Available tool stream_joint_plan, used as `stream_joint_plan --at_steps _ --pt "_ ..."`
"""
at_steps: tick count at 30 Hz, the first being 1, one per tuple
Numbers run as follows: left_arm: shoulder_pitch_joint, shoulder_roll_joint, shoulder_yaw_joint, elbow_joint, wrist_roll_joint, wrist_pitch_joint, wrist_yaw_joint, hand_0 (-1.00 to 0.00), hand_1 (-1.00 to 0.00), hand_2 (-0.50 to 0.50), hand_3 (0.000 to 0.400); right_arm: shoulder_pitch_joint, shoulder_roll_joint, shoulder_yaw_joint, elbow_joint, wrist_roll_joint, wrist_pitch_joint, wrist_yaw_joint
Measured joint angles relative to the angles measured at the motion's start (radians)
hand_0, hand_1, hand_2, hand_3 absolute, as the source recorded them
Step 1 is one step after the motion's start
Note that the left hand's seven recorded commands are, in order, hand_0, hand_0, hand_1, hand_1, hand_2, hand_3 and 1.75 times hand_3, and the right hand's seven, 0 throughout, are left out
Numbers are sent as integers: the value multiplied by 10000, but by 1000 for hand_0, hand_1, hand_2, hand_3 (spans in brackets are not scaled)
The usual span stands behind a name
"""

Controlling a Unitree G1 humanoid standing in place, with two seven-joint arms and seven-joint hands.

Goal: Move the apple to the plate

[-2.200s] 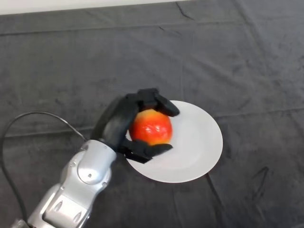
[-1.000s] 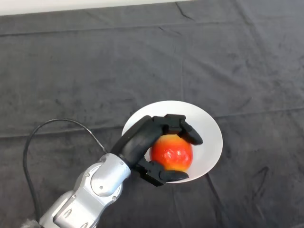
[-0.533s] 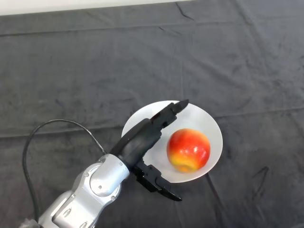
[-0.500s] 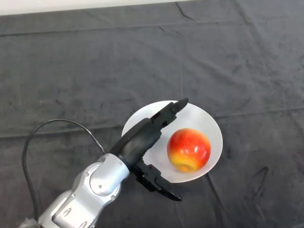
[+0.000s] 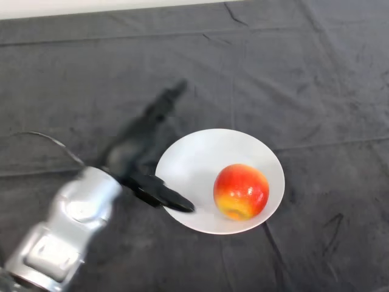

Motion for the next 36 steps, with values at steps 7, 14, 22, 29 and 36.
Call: stream_joint_plan --at_steps 7,14,22,29,36 --pt "1 370 1585 376 -309 -777 567 0 0 0 0 2 0 -1 -1 0 2 2" --pt "4 672 3080 978 -551 -1171 1063 0 0 0 0 15 2 -2 -1 -1 8 2" --pt "4 797 4493 1699 -783 -1743 1571 0 0 0 0 24 2 -1 0 -2 9 2" --pt "4 821 5431 2263 -1135 -1872 2023 0 0 0 0 33 2 -2 1 -2 10 2" --pt "4 1063 6145 2343 -1371 -1873 2196 0 0 0 0 38 3 3 5 -2 11 2"
